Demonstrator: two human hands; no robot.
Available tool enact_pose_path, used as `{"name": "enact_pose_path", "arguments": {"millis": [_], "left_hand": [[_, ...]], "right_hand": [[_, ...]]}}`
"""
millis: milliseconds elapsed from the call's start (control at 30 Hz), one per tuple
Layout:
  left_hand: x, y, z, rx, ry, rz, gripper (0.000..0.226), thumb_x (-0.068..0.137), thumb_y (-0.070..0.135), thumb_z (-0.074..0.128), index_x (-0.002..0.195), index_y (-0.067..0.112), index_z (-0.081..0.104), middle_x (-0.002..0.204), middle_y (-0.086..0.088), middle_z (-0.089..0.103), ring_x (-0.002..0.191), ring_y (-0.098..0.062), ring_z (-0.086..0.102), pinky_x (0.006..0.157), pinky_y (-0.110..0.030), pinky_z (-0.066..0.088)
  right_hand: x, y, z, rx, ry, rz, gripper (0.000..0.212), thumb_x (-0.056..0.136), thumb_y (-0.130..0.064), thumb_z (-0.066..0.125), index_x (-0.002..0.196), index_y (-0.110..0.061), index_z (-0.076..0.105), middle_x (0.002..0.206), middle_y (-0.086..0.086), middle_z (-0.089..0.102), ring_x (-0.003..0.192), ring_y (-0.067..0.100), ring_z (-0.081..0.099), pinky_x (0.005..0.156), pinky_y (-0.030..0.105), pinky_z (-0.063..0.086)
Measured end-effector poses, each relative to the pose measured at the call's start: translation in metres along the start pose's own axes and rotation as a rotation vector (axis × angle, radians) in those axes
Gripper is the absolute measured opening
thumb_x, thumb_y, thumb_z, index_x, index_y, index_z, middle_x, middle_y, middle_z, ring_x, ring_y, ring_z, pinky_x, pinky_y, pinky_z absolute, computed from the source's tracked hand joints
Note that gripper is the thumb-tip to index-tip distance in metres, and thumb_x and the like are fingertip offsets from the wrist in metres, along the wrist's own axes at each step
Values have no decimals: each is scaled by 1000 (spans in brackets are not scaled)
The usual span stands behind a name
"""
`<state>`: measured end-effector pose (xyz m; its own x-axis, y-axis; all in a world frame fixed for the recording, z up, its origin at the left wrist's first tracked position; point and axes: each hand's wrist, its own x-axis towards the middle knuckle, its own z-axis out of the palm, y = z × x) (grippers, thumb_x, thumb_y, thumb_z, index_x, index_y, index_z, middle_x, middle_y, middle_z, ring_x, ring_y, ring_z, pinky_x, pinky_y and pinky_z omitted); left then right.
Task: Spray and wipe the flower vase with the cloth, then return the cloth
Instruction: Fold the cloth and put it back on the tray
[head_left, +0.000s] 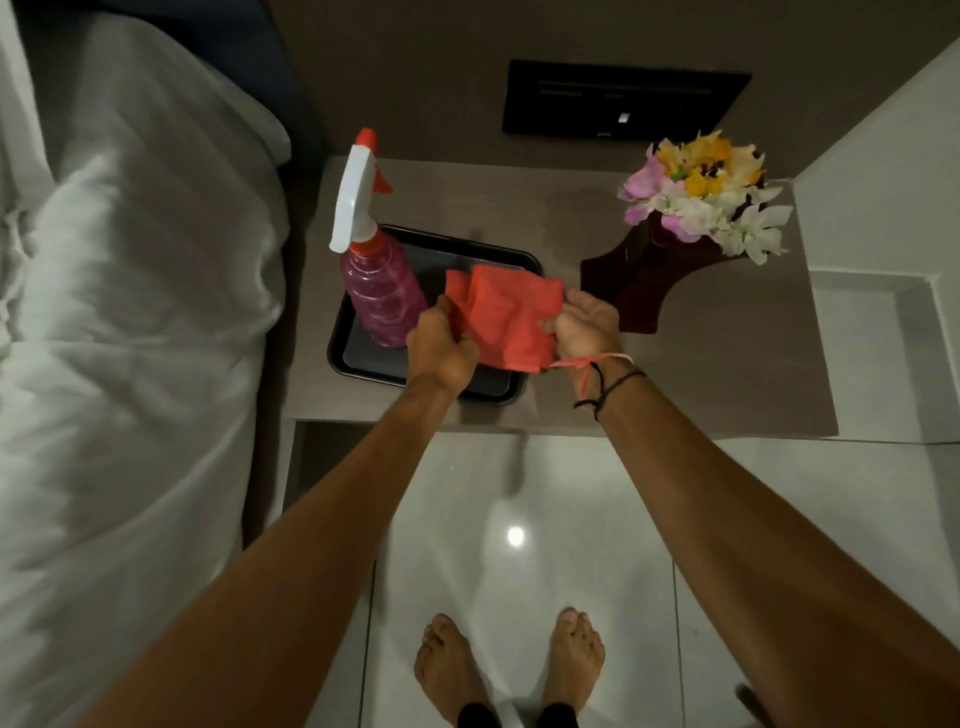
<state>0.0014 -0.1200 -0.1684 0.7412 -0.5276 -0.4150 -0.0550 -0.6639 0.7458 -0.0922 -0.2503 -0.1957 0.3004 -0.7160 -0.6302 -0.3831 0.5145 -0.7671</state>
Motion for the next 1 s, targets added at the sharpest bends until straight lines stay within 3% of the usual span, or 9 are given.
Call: {"name": "enact_pose_path", "arguments": {"millis": [133, 300, 433, 533, 633, 700, 800, 900, 1000], "left_hand": [[-13, -6, 0, 121, 5, 101, 28, 91, -8, 48, 115, -3, 61, 99, -13, 61, 89, -25, 59, 79, -31, 51], [-39, -45, -20, 204, 165, 188, 22, 94, 0, 60, 114, 6, 68, 117, -17, 64, 99, -29, 67, 89, -42, 60], [-32, -69, -53, 250, 374, 116, 20, 91, 4, 67, 110, 8, 62, 120, -18, 59, 99, -27, 63, 89, -44, 59], [-9, -77, -73, 298, 396, -42, 36, 91, 8, 69, 124, 7, 57, 134, -20, 53, 117, -35, 58, 98, -45, 53], [15, -83, -83, 306, 311, -149, 44, 94, 10, 67, 136, 3, 57, 138, -23, 59, 124, -38, 61, 109, -47, 50], [21, -84, -83, 284, 283, -160, 35, 95, 8, 65, 130, 4, 64, 124, -23, 70, 115, -37, 67, 103, -40, 52], [17, -89, -79, 262, 310, -176, 25, 94, 3, 63, 117, 4, 72, 115, -22, 74, 111, -37, 69, 95, -35, 52], [10, -94, -70, 223, 344, -206, 23, 94, 2, 65, 115, 3, 74, 116, -23, 73, 110, -37, 69, 94, -35, 53], [4, -88, -68, 158, 357, -236, 21, 93, -1, 65, 112, 0, 74, 115, -25, 73, 109, -39, 69, 91, -34, 52]], "right_hand": [[-5, 7, 0, -41, -35, -46, 69, 87, 17, 48, 152, 3, 30, 154, 23, 44, 139, 28, 48, 112, 41, 45], [-32, 35, -6, -233, 113, -182, 48, 79, -7, 77, 125, -4, 61, 110, 17, 71, 83, 14, 65, 72, 17, 51], [-35, 51, 3, -294, 56, -145, 32, 68, -13, 87, 86, -18, 60, 73, 5, 72, 71, 20, 69, 73, 30, 57], [-35, 54, 14, -356, 68, -163, 38, 63, -11, 88, 67, -26, 53, 59, -4, 63, 62, 21, 65, 72, 35, 59], [-33, 55, 19, -388, 85, -151, 32, 66, 2, 79, 68, -17, 54, 72, 20, 70, 71, 39, 71, 75, 53, 61], [-30, 56, 18, -413, 105, -159, 19, 67, 7, 75, 76, -2, 60, 80, 30, 72, 74, 46, 72, 73, 59, 60], [-25, 51, 12, -469, 159, -221, 19, 69, 8, 73, 71, -6, 60, 73, 26, 72, 71, 44, 72, 70, 57, 60], [-20, 43, 5, -497, 141, -257, 18, 71, 6, 76, 75, -8, 65, 60, 8, 64, 73, 41, 72, 73, 55, 61], [-21, 34, 4, -529, 114, -250, 15, 74, 5, 75, 88, 3, 69, 75, 22, 72, 77, 35, 71, 76, 46, 60]]}}
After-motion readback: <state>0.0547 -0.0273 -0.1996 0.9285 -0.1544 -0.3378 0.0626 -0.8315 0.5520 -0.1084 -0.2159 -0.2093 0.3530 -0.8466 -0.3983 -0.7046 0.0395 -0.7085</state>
